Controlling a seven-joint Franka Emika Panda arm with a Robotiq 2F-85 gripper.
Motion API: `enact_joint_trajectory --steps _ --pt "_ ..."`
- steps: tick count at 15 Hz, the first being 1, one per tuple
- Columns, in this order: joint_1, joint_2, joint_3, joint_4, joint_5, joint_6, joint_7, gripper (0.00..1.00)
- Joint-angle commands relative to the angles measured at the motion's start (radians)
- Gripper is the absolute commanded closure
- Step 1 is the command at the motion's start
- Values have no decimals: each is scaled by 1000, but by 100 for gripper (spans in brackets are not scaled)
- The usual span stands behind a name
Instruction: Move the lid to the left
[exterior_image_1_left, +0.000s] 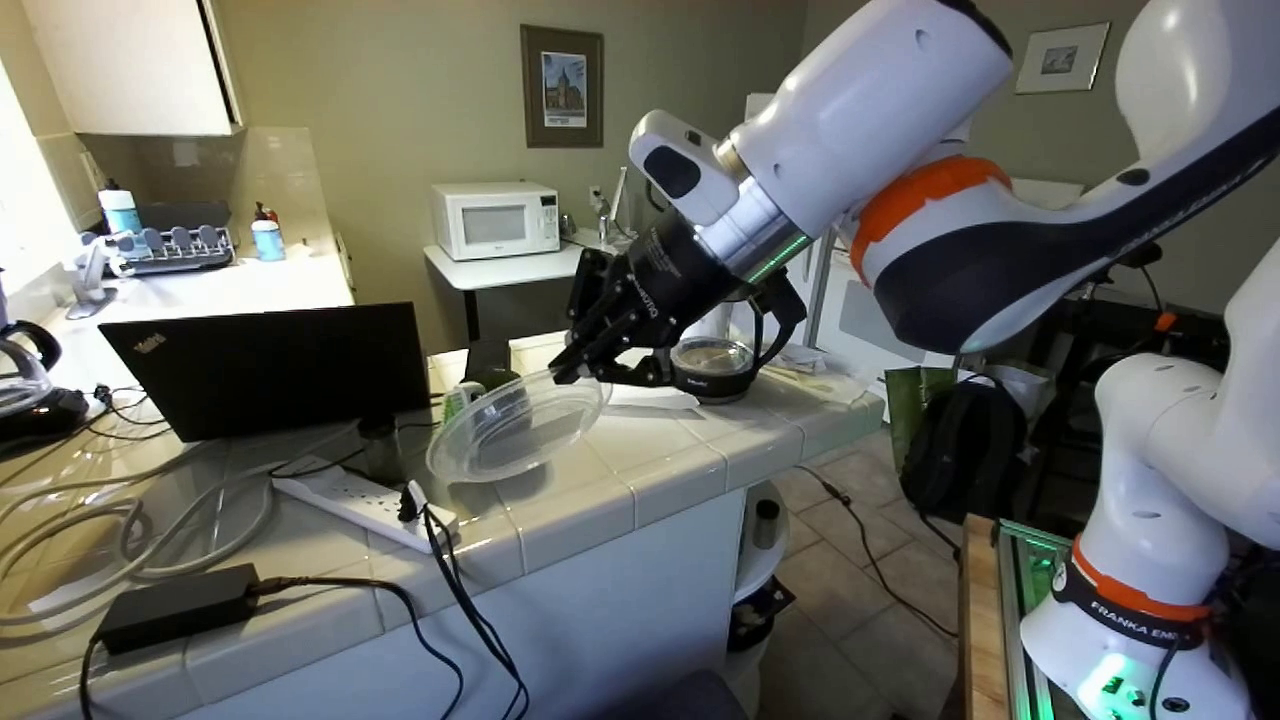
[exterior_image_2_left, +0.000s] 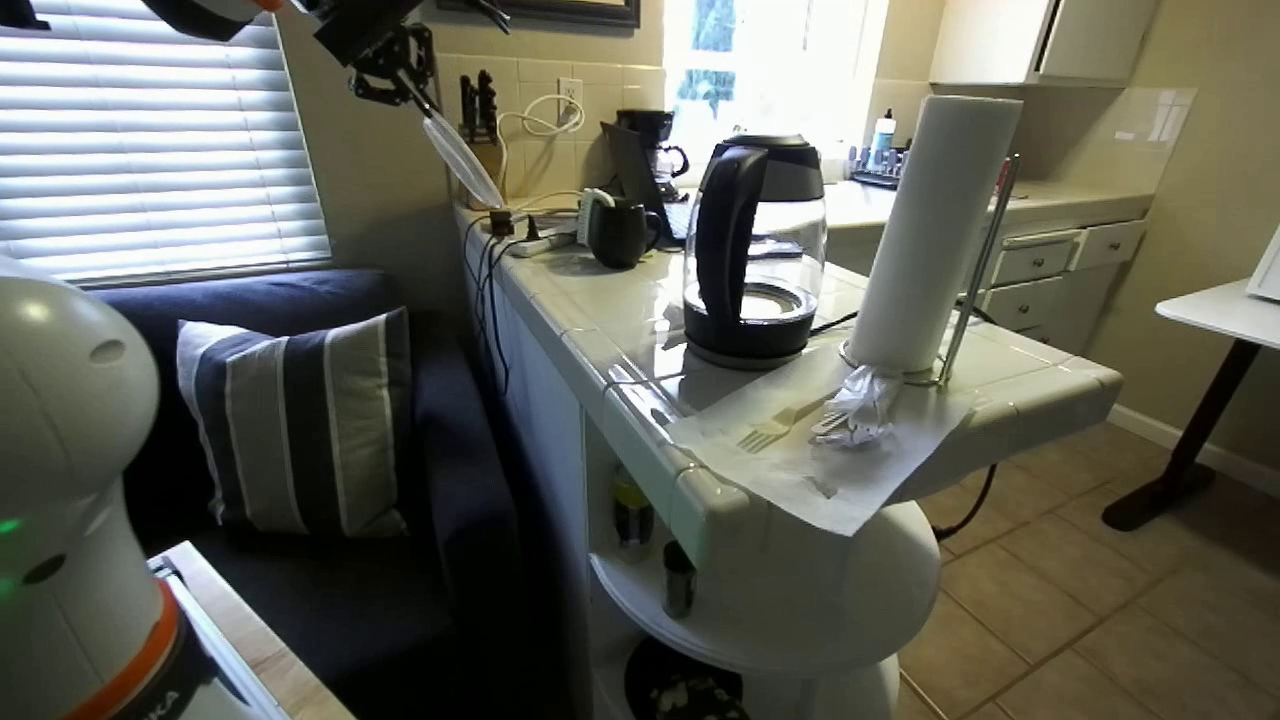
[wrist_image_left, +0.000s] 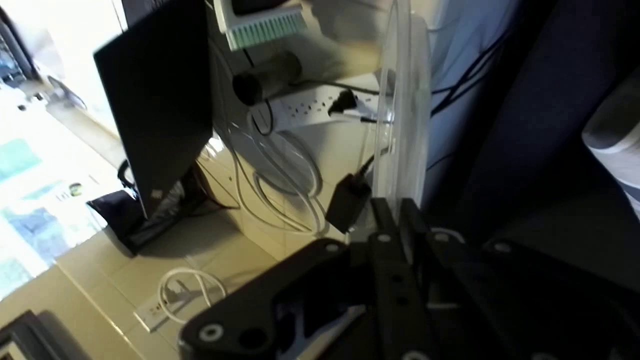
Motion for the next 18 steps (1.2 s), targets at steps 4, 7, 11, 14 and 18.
enact_joint_trajectory --steps 4,7,11,14,18 --pt "31 130 19 58 72 194 -206 98" --pt "17 113 26 44 63 183 -167 91" --pt "15 134 25 64 62 184 -167 91" --pt "17 160 23 102 0 164 -145 98" --pt "14 278 29 279 -197 84 -129 98"
